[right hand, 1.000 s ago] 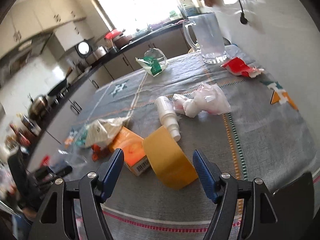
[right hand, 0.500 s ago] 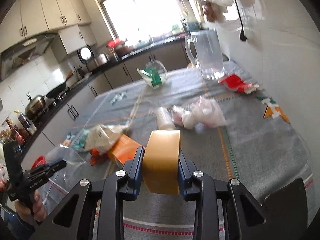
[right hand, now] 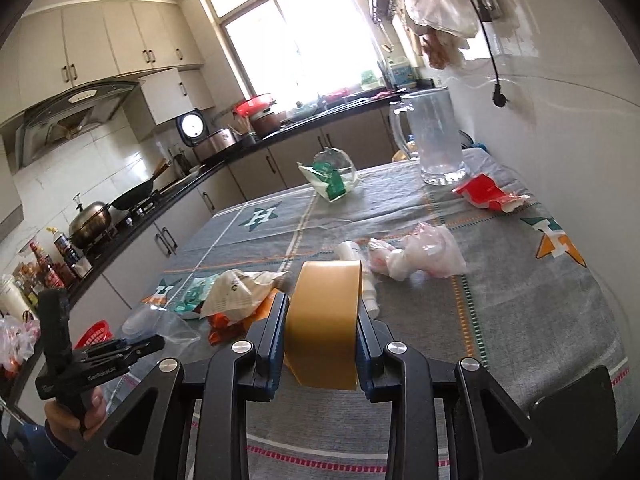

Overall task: Collect trash
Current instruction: 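Hold the clear cup with the left gripper while the right grasps the yellow container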

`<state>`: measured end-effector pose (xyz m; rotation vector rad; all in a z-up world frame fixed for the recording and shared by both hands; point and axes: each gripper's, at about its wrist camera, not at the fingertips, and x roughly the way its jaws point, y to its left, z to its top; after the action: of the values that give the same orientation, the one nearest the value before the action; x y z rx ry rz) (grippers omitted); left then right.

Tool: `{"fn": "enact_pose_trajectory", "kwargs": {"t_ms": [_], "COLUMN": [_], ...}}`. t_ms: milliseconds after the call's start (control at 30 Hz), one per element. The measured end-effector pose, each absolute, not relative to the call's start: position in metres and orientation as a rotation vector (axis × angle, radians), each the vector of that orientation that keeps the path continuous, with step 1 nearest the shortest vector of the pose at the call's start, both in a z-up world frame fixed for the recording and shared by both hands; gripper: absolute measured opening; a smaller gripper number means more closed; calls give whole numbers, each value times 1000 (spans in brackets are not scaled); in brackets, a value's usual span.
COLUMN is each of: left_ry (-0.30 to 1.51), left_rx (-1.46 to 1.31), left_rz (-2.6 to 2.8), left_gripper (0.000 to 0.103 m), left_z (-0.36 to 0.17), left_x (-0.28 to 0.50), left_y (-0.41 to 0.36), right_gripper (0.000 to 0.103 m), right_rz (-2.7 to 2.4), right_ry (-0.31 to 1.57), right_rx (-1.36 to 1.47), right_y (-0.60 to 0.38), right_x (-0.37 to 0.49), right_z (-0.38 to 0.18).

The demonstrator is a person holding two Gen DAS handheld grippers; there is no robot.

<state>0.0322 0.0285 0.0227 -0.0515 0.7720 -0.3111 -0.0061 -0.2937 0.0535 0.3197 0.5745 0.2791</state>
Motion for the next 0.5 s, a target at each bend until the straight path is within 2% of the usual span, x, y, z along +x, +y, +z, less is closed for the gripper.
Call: {"fn": "enact_pose_trajectory", "kwargs": {"t_ms": [500], "left_ry": [562], "left_rx": [13], "left_rz": [-218], "left_gripper": [25], "left_z": [45], "left_x": [7], "left_y": [32], "right_gripper": [32], "right_rz": [390], "right_ry": [506], "right_rx": [263], "right_y": [-274], "right_x": [-19], "right_z": [64]}}
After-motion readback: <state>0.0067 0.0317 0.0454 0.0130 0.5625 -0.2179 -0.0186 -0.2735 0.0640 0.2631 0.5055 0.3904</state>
